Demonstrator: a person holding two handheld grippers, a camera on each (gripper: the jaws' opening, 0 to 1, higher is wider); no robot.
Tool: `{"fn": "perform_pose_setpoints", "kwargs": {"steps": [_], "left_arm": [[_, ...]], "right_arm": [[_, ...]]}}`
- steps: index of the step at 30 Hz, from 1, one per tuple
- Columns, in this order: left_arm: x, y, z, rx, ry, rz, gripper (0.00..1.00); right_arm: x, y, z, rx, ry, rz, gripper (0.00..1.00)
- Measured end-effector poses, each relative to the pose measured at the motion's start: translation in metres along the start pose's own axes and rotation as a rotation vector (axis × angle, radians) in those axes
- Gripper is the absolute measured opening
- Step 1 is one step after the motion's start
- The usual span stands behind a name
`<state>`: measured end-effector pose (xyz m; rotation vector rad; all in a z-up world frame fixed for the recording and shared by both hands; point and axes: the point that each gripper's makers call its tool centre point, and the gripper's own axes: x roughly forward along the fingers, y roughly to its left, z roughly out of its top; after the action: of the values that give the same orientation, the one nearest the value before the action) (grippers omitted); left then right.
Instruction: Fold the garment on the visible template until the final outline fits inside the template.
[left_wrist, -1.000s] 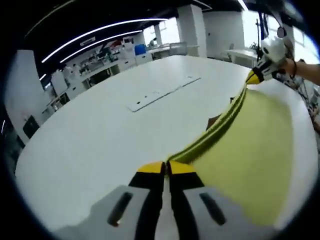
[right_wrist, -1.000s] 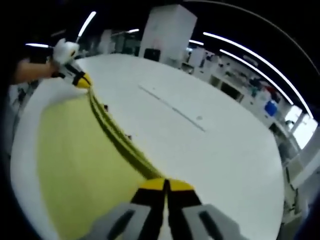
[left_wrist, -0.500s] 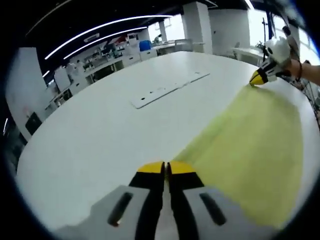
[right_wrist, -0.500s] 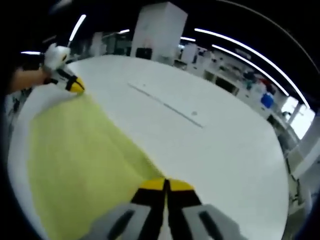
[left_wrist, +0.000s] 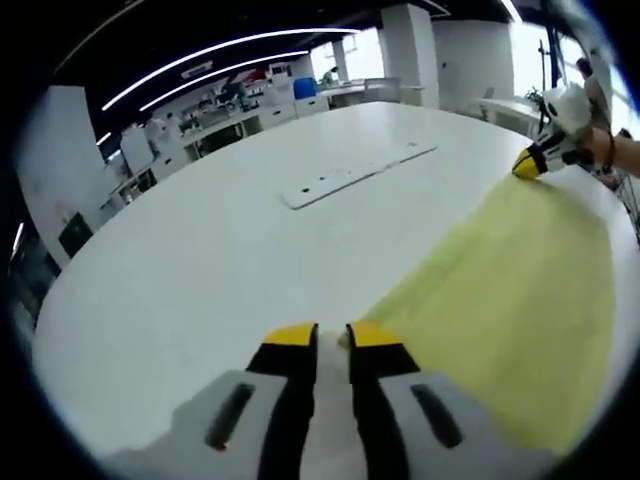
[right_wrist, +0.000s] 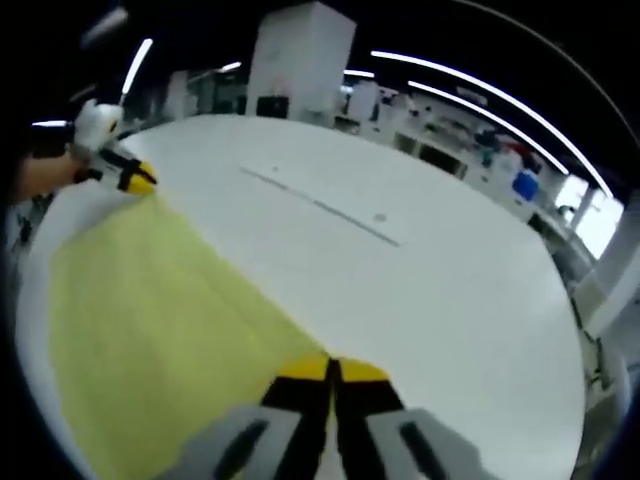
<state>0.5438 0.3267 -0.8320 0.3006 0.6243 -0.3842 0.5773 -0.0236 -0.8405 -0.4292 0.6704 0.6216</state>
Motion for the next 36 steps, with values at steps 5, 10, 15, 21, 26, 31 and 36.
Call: {"fn": "perform_pose_setpoints", "kwargs": {"steps": [5,10,15,21,26,31,36], "left_arm": [[-0.002,0.004,-0.001,-0.034,0.008,0.010,0.19],[-0.003,0.006,-0.003,-0.064,0.015,0.016,0.34],[-0.009,0.002,-0.004,-0.051,0.017,0.010,0.44],[-0.020,0.001,-0.001,-0.043,-0.001,0.002,0.57],[-0.032,-0.009,-0.001,-0.053,-0.025,-0.031,0.67],[-0.040,-0.013,-0.006,-0.103,-0.047,-0.068,0.74],[-0.055,-0.023,-0.008,-0.126,-0.072,-0.090,0.82]], "right_arm": [[0.000,-0.003,0.000,0.029,0.002,-0.002,0.12],[-0.005,-0.003,-0.003,0.061,0.017,0.000,0.29],[-0.008,-0.005,-0.010,0.086,0.040,0.004,0.39],[-0.018,0.002,-0.009,0.118,0.045,0.035,0.49],[-0.026,0.015,-0.009,0.133,0.043,0.081,0.59],[-0.030,0.031,-0.007,0.187,0.045,0.157,0.72],[-0.042,0.044,-0.009,0.180,0.042,0.192,0.77]]}}
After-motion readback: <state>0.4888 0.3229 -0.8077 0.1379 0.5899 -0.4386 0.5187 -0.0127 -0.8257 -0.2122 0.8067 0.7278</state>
